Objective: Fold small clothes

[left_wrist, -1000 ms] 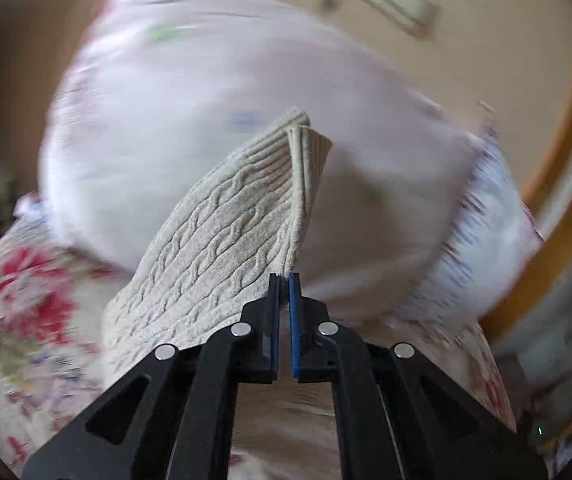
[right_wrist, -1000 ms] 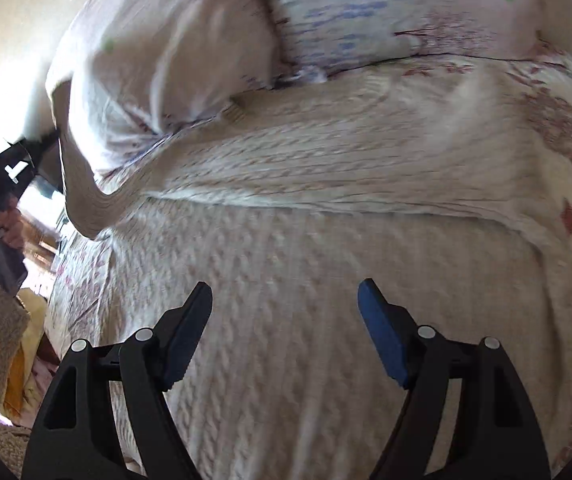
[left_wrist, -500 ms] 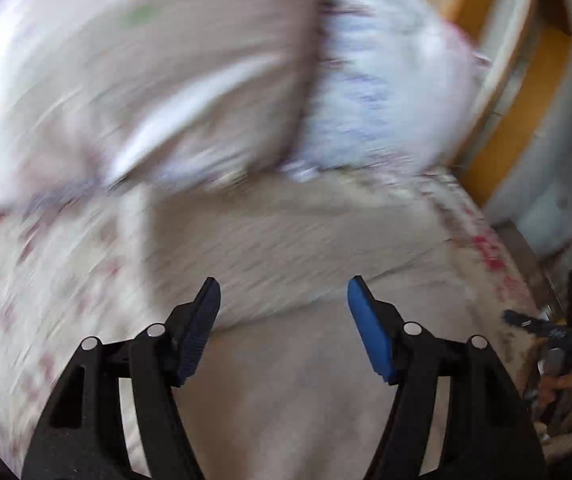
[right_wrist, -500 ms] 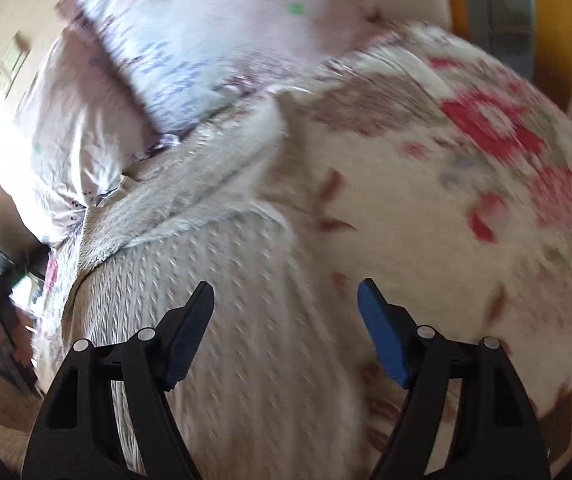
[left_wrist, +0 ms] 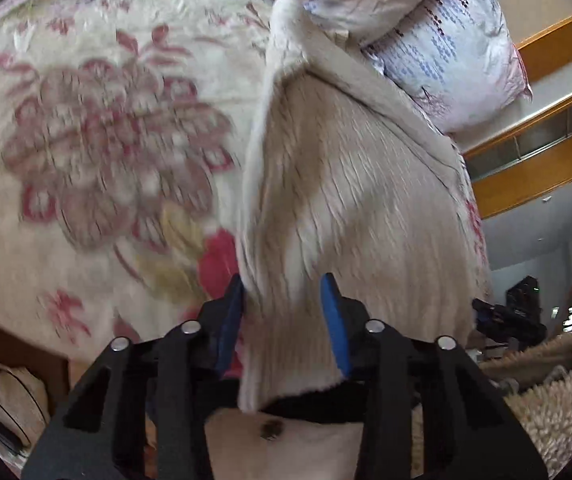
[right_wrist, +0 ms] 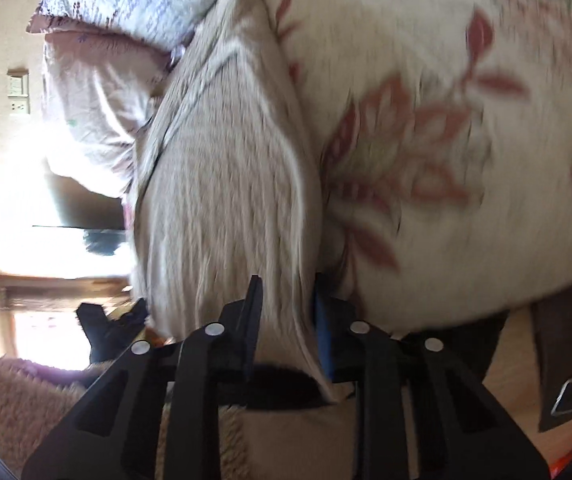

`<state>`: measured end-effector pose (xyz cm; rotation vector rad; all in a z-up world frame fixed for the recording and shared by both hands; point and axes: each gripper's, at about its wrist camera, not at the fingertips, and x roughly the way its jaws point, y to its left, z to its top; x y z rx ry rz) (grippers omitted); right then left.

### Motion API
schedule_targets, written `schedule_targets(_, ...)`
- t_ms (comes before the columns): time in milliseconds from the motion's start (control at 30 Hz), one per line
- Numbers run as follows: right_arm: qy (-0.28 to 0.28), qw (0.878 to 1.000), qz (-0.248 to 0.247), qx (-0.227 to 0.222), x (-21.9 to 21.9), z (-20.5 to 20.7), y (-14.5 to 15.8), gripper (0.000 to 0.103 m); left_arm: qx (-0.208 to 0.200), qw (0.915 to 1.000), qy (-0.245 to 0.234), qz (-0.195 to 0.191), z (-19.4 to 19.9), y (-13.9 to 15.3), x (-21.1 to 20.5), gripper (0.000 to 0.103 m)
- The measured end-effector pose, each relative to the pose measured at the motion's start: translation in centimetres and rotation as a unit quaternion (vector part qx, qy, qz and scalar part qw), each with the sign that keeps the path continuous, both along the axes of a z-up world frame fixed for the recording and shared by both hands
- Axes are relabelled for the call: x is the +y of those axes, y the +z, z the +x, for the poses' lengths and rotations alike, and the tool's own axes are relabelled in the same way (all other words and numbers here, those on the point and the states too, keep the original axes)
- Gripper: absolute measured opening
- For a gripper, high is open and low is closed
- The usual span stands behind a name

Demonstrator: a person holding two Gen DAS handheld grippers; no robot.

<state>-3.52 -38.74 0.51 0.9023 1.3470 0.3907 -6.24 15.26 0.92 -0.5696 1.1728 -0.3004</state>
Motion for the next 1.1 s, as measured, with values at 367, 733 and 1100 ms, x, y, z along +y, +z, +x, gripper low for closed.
schedule_targets(367, -0.030, 0.986, 0.092, -0.134, 1.1, 7.8, 4.8, 0.008, -0.076, 0.9910, -0.025, -0.107, 7.7, 4.4, 0.3, 0.006)
schedule_targets(733, -0.165, 0.968, 0.033, -0.188, -0.6, 22.9, 7.3, 0.078, -0.120, 0.9854, 0.115, -0.038, 24.7, 6.3, 3.6, 0.067)
schedule_targets(1100, -0.172, 0.974, -0.013, -0.150, -3.5, 19.8, 4.6, 0.080, -0.051, 0.9945, 0.066, -0.063, 25.0, 0.0, 1.1, 0.056)
